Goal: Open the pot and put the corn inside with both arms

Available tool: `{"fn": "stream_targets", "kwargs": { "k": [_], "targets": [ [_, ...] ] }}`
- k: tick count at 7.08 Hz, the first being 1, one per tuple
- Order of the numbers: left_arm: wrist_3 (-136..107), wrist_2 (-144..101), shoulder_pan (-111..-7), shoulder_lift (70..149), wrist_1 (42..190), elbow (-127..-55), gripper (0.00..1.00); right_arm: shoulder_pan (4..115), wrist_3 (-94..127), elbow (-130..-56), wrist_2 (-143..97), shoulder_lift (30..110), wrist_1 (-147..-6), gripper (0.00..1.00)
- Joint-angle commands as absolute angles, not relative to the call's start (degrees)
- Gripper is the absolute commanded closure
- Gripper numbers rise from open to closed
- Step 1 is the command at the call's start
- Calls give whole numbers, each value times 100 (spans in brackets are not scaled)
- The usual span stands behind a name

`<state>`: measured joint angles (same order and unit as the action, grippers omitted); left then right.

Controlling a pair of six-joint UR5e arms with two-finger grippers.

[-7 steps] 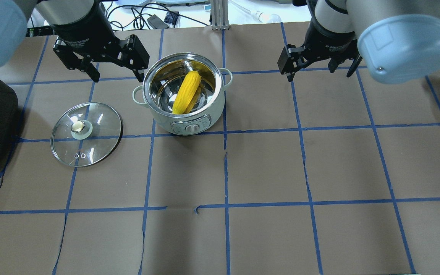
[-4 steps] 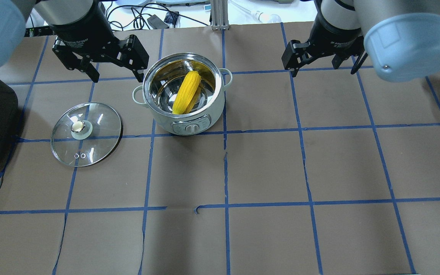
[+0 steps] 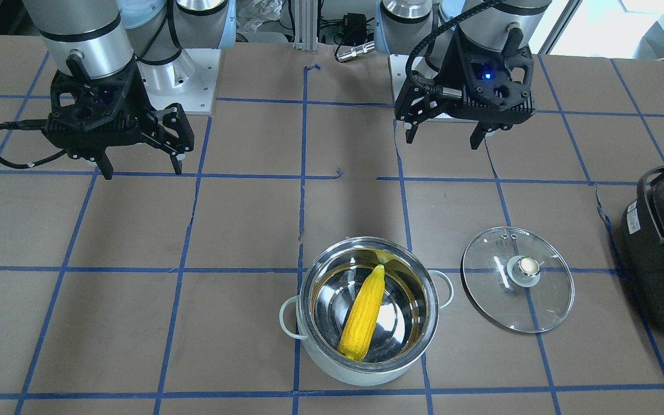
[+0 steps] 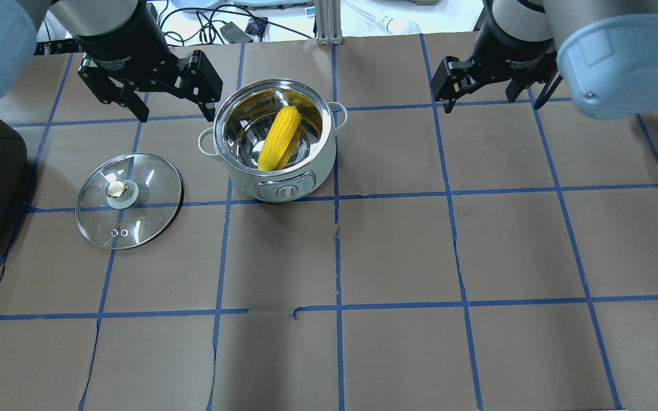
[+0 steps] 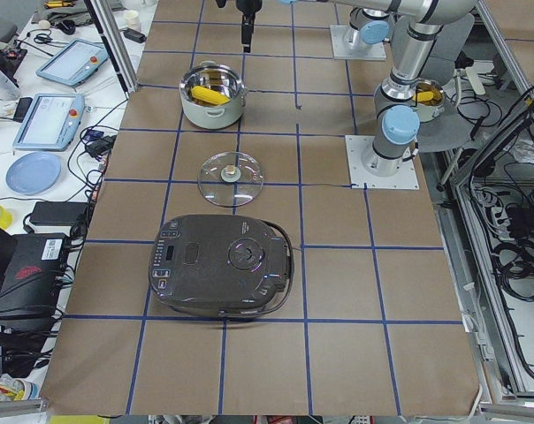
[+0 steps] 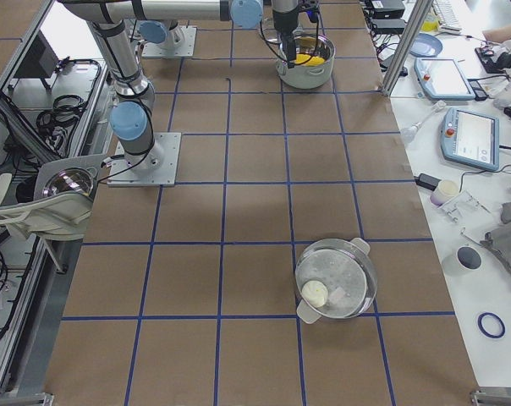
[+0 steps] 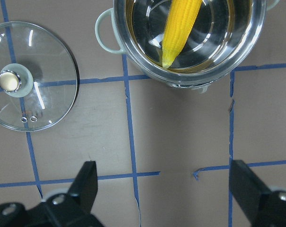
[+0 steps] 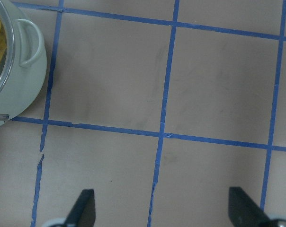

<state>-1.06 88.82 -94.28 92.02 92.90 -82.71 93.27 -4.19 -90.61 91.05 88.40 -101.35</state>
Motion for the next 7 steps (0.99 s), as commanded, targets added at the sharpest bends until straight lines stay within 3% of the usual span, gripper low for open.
{"fn": "stream_targets", "kwargs": {
  "k": [1, 7],
  "targets": [
    [-105, 8895, -9422, 9202, 9290, -8271, 0, 9334, -413, -9062, 9105, 8842, -10177, 1],
    [-97, 8895, -9361, 9202, 9290, -8271, 0, 9334, -413, -9070, 9105, 8850, -10187, 1]
  ]
}}
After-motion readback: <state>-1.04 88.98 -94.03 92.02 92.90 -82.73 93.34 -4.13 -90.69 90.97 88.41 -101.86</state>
